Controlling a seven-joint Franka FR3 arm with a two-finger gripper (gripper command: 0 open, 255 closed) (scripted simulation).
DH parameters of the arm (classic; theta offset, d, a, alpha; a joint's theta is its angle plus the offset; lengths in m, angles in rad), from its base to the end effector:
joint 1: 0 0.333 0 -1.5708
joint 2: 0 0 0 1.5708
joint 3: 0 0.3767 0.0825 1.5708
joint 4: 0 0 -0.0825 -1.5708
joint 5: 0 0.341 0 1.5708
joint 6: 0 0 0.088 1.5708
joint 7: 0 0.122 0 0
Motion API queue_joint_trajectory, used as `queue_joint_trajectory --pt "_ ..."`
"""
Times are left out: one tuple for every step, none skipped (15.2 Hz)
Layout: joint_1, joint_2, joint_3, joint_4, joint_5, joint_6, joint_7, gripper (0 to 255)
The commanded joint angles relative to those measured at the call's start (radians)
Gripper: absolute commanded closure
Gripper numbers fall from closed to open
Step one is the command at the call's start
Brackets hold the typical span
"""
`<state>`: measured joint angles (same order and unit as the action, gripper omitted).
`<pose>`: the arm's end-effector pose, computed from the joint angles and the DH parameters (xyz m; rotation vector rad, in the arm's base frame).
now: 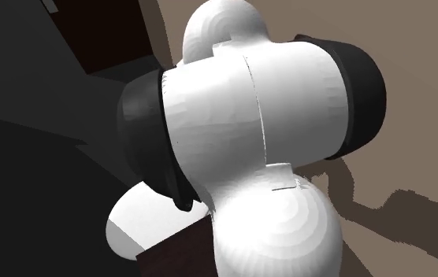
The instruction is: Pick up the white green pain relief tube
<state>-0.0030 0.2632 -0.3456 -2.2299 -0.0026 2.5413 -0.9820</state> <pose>0.5127 -0.1790 0.3438 2.8737 0.9672 -0.0080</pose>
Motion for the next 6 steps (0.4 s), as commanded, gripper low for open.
queue_joint_trajectory --pt "0.005 -0.021 -0.004 0.002 -0.010 -0.023 0.007 255" --pt "0.006 -0.032 -0.007 0.004 -0.015 -0.035 0.009 255" --pt "0.008 -0.043 -0.009 0.006 -0.020 -0.047 0.012 255" --pt "0.010 -0.053 -0.010 0.009 -0.025 -0.060 0.014 255" --pt "0.010 -0.055 -0.011 0.009 -0.025 -0.061 0.014 255" --pt "0.010 -0.054 -0.010 0.009 -0.025 -0.061 0.014 255"
